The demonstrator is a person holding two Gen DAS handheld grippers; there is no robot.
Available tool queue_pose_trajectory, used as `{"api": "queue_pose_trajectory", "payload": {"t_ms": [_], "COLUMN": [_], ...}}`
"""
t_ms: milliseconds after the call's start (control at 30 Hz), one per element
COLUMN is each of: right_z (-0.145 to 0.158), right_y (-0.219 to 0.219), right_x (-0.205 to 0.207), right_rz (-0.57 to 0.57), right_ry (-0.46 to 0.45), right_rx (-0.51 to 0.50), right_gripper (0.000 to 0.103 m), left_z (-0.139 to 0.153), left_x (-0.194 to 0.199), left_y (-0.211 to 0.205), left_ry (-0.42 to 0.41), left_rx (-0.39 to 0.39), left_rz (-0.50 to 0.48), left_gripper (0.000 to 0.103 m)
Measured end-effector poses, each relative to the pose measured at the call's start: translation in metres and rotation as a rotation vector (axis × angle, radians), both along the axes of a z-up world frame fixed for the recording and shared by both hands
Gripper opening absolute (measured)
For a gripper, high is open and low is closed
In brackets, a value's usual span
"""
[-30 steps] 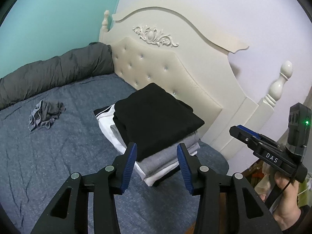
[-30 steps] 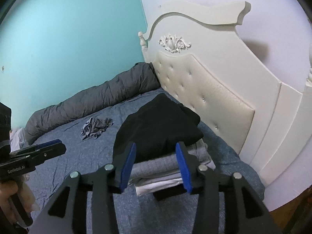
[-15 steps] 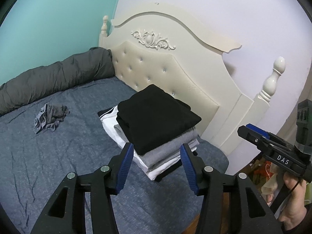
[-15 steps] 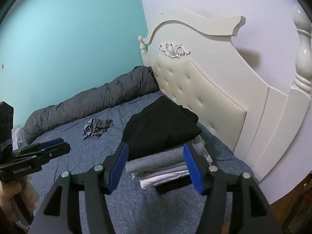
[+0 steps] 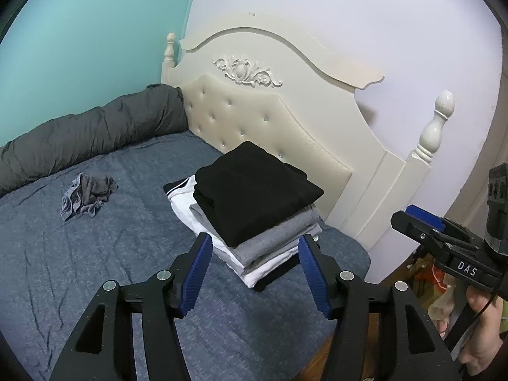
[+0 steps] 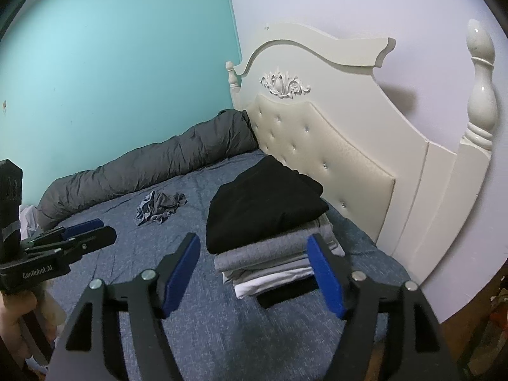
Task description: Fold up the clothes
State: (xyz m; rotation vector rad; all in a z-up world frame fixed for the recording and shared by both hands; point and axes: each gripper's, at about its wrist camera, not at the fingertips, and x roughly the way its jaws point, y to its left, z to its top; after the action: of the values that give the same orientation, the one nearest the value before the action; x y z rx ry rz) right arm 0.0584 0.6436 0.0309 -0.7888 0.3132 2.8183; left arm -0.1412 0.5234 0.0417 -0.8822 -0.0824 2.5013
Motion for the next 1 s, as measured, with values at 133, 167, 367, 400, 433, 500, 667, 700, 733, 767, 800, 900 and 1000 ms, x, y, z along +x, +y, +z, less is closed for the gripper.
{"api": "queue_pose_trajectory", "payload": {"t_ms": [133, 167, 367, 400, 433, 500, 667, 700, 733, 767, 800, 900, 1000], "right_z": [0.001, 0.001, -0.001, -0.001, -0.001, -0.003, -0.006, -0.007, -0.008, -0.009, -0.01, -0.013, -0.014], "right_y": [-0.007, -0.009, -0.019, -0.02, -0.021, -0.023, -0.03, -0.032, -0.033, -0.034, -0.035, -0.039, -0.042], "right_x": [0.007, 0.009, 0.022, 0.023, 0.026, 0.029, 0.038, 0.04, 0.042, 0.043, 0.045, 0.051, 0.057], "right_rz": [-0.007, -0.01, -0.049, -0.054, -0.065, -0.075, -0.09, -0.091, -0.092, -0.091, -0.092, -0.099, -0.112], "right_ry": [-0.002, -0.001, 0.022, 0.025, 0.028, 0.029, 0.033, 0.033, 0.033, 0.033, 0.033, 0.029, 0.032], "right_rx": [0.006, 0.01, 0.017, 0.017, 0.017, 0.007, 0.008, 0.006, 0.004, 0.0, -0.003, -0.011, -0.008], "right_gripper": [0.073, 0.075, 0.084, 0.085, 0.086, 0.088, 0.097, 0.097, 0.098, 0.098, 0.099, 0.1, 0.101], "left_z": [0.002, 0.002, 0.004, 0.004, 0.003, 0.002, -0.001, -0.002, -0.002, -0.003, -0.004, -0.007, -0.01], "left_x": [0.007, 0.009, 0.021, 0.023, 0.025, 0.029, 0.039, 0.041, 0.043, 0.045, 0.047, 0.053, 0.058], "left_y": [-0.006, -0.008, -0.016, -0.017, -0.018, -0.019, -0.023, -0.024, -0.025, -0.025, -0.026, -0.027, -0.029], "left_ry": [0.007, 0.008, 0.028, 0.029, 0.029, 0.028, 0.035, 0.035, 0.034, 0.034, 0.036, 0.039, 0.041], "left_rx": [-0.003, -0.004, -0.019, -0.021, -0.023, -0.028, -0.044, -0.044, -0.044, -0.045, -0.048, -0.058, -0.06], "left_rz": [0.004, 0.005, 0.015, 0.016, 0.015, 0.01, 0.011, 0.01, 0.008, 0.006, 0.006, 0.004, 0.004], "left_gripper": [0.068, 0.071, 0.081, 0.081, 0.082, 0.085, 0.092, 0.094, 0.095, 0.096, 0.097, 0.099, 0.102]}}
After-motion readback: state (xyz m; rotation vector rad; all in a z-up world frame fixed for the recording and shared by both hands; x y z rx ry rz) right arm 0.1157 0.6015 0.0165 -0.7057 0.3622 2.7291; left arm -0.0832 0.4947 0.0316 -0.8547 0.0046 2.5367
